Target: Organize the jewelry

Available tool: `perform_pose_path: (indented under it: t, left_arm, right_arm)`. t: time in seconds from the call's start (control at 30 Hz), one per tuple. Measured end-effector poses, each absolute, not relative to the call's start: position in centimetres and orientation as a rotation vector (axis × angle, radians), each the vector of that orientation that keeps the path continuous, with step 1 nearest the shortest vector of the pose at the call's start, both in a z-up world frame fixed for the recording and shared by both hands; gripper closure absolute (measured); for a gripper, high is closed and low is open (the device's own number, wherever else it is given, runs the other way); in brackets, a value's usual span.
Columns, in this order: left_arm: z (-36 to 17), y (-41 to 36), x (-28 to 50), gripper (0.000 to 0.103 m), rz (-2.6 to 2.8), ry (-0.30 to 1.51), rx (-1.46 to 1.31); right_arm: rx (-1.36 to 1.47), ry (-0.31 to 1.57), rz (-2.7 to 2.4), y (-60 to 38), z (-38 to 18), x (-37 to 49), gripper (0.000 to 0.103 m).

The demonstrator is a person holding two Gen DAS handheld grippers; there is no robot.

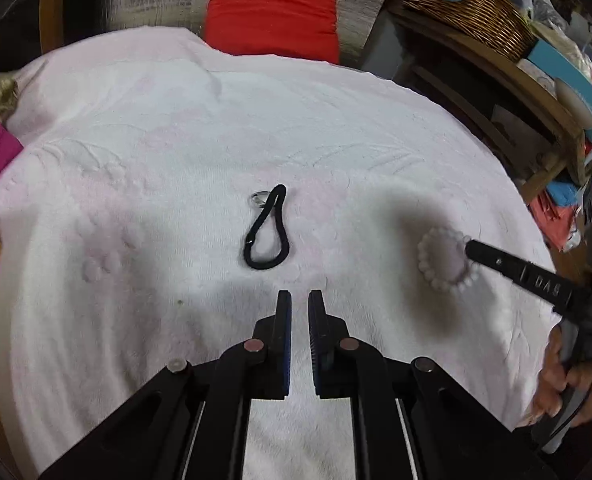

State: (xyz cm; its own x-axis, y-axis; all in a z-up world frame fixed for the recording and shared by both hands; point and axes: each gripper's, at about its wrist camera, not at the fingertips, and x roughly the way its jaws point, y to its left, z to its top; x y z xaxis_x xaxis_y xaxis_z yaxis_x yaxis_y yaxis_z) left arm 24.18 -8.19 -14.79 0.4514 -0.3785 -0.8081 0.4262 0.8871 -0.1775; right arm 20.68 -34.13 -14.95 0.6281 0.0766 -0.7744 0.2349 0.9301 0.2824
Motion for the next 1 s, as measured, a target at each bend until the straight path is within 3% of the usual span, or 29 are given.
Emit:
perform_pose_path:
  t: [0.07,0.13,0.2,0.37,0.7,0.77,0.83,0.9,1.0]
  left_arm:
    - [-14.2,-8.3,23.4,0.089,-0.454,0.929,0.102]
    - [-14.1,-7.6,23.9,0.049,-0.424,0.911,0.09]
    - [-13.9,-6.9,24.5,0.04,-0.388,0.88,0.063]
    - [-14.6,-7.7,26.7,0.04,-0.377,0.865,0.057]
    - [-19.0,-10.2,30.0,0.04,-0.382,0.96,0.049]
    - [-18.7,-10.6,29.7,0.054,-0.389,0.941,0.056]
    - [-18.3,-11.2,29.3,0.085,-0.406,0.931,0.07]
    - [-18.1,-11.6,28.9,0.09,-0.413,0.929,0.092]
    - [-17.8,-11.5,28.4,0.091,-0.418,0.933,0.099]
  right_arm:
    - [0.411,0.893,-0.095,-34.7,-15.0,20.4,0.092]
    - [0.474,0.899,-0.091,-35.6,-15.3,20.3,0.092]
    - [0.541,0.921,-0.086,-36.5,-15.8,20.4,0.092]
    - [0.619,0.932,-0.092,-37.7,-16.3,20.8,0.091]
    - [0.393,0.984,-0.126,-35.2,-17.1,22.3,0.088]
    - [0.317,0.978,-0.128,-34.3,-17.0,22.3,0.089]
    - [0.278,0.971,-0.114,-33.6,-16.8,22.2,0.092]
    - [0.281,0.958,-0.095,-33.3,-16.5,21.8,0.092]
    - [0.274,0.915,-0.083,-32.8,-15.6,21.2,0.092]
